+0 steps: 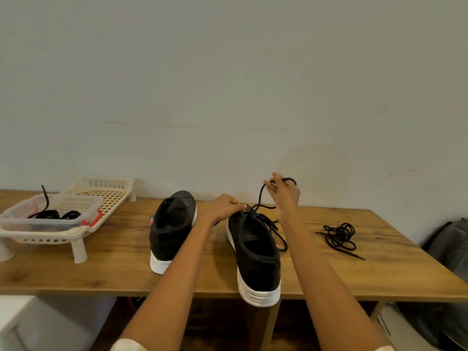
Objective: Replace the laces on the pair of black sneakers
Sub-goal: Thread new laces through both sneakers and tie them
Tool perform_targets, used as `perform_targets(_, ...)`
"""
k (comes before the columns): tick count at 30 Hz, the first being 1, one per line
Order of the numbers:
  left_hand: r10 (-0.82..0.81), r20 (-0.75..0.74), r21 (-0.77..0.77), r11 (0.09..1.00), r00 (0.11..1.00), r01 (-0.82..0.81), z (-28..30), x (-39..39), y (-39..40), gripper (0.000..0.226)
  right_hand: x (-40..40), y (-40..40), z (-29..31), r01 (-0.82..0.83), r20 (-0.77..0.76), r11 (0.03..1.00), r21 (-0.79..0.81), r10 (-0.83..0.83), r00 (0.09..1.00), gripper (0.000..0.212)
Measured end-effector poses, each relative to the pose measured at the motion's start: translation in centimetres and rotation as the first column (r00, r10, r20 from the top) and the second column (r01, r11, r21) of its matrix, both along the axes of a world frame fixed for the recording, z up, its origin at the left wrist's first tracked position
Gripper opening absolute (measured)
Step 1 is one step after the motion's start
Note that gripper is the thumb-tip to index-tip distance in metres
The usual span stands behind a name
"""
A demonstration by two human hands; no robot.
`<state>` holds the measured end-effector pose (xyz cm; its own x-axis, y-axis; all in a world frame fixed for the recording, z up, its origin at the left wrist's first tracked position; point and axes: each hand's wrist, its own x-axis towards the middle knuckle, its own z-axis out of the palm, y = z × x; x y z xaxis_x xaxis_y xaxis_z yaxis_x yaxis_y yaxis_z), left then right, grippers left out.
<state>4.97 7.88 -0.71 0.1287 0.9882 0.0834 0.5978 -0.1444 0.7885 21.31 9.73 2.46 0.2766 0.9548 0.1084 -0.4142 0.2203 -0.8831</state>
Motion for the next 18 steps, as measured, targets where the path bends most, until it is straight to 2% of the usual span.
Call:
perform_targets(2, 0.044, -0.028, 0.038, 0.998, 0.999, -0.043, 0.4, 0.4, 0.1, 0.036, -0.4, 0.3, -1.6, -0.036, 0.242, 0.998, -0.055, 0.048, 0.969, 0.013)
perform_targets(4, 0.1, 0.004, 0.077, 0.992, 0.995, -0.1, 0.4, 0.6, 0.3, 0.036, -0.5, 0.6, -2.5, -0.117, 0.486, 0.987, -0.11, 0.156, 0.86, 0.021)
perform_targets(5, 0.128, 0.033, 0.079, 0.988, 0.991, -0.13, 0.3, 0.7, 0.3, 0.036, -0.5, 0.5, -2.6, -0.172, 0.626, 0.977, -0.127, 0.213, 0.75, 0.023)
perform_targets(6, 0.157, 0.062, 0.08, 0.984, 0.986, -0.162, 0.2, 0.7, 0.4, 0.034, -0.6, 0.3, -2.5, -0.231, 0.778, 0.963, -0.137, 0.249, 0.577, 0.021)
perform_targets(7, 0.182, 0.101, 0.074, 0.979, 0.978, -0.19, 0.0, 0.6, 0.5, 0.032, -0.8, 0.1, -2.3, -0.289, 0.894, 0.944, -0.161, 0.263, 0.364, 0.015)
perform_targets(8, 0.196, 0.158, 0.062, 0.976, 0.968, -0.208, -0.2, 0.5, 0.6, 0.031, -1.1, -0.2, -2.0, -0.337, 0.947, 0.922, -0.194, 0.266, 0.183, 0.01)
perform_targets(9, 0.208, 0.216, 0.036, 0.975, 0.954, -0.22, -0.2, 0.4, 0.6, 0.029, -1.3, -0.4, -1.8, -0.37, 0.962, 0.902, -0.222, 0.264, 0.066, 0.012)
perform_targets(11, 0.22, 0.268, -0.014, 0.974, 0.938, -0.224, -0.2, 0.2, 0.5, 0.03, -1.6, -0.3, -1.5, -0.393, 0.965, 0.882, -0.26, 0.254, -0.068, 0.018)
perform_targets(13, 0.191, 0.265, -0.024, 0.981, 0.945, -0.192, -0.3, 0.1, 0.5, 0.035, -1.9, -0.2, -1.3, -0.349, 0.955, 0.894, -0.28, 0.223, -0.196, 0.016)
perform_targets(15, 0.157, 0.272, -0.03, 0.987, 0.949, -0.155, -0.5, 0.1, 0.5, 0.037, -2.3, 0.1, -1.4, -0.267, 0.944, 0.926, -0.266, 0.194, -0.268, 0.031)
perform_targets(16, 0.151, 0.273, -0.029, 0.988, 0.95, -0.149, -0.6, 0.0, 0.6, 0.037, -2.5, 0.1, -1.6, -0.236, 0.949, 0.941, -0.241, 0.177, -0.26, 0.037)
perform_targets(17, 0.153, 0.275, -0.033, 0.988, 0.949, -0.15, -0.6, -0.1, 0.7, 0.037, -2.6, 0.1, -1.8, -0.212, 0.965, 0.955, -0.207, 0.164, -0.205, 0.04)
perform_targets(18, 0.157, 0.284, -0.041, 0.988, 0.946, -0.152, -0.6, -0.1, 0.8, 0.038, -2.6, 0.1, -2.0, -0.19, 0.984, 0.967, -0.168, 0.151, -0.099, 0.04)
